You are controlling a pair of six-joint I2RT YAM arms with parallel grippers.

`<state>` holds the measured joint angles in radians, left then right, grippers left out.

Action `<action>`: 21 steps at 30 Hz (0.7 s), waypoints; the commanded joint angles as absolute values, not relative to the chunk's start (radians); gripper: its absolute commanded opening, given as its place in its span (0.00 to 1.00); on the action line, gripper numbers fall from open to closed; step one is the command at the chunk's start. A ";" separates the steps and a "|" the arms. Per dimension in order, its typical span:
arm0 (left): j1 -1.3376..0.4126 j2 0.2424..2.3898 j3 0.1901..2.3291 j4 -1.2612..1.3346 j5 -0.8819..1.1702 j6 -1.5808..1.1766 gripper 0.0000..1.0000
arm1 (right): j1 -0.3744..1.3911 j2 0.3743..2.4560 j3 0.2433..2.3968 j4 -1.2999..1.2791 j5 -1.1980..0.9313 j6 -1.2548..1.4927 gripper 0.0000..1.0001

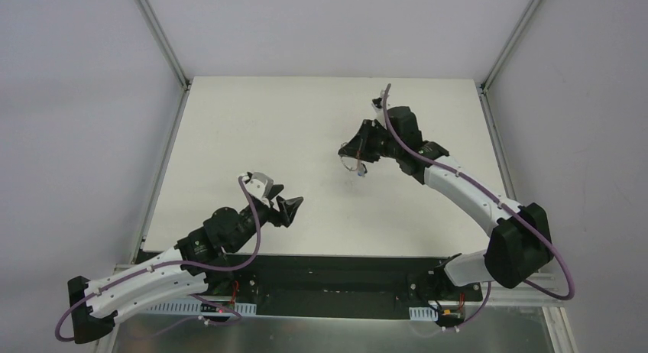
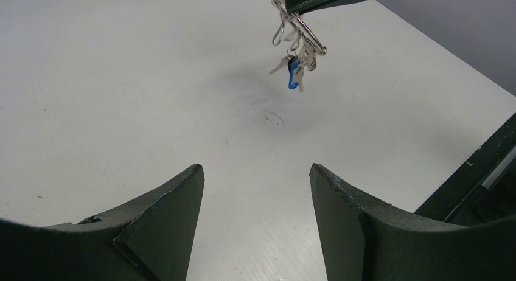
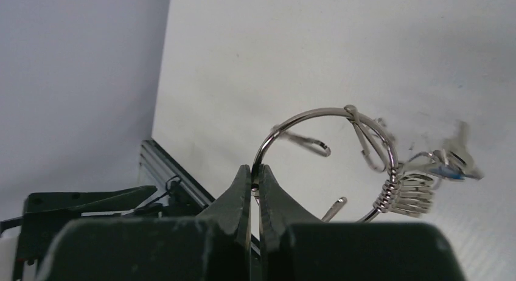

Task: Put the keys on the keyring

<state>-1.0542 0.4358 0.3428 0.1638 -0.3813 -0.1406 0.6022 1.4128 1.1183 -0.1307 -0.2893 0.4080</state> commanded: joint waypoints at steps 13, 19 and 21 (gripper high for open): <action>-1.057 0.403 0.331 0.192 -0.421 -0.143 0.64 | 0.546 1.341 0.989 0.357 -0.675 0.811 0.00; -1.057 0.407 0.331 0.192 -0.420 -0.144 0.64 | 0.546 1.346 0.977 0.378 -0.679 0.830 0.00; -1.058 0.408 0.331 0.191 -0.421 -0.144 0.64 | 0.543 1.346 0.973 0.379 -0.671 0.833 0.00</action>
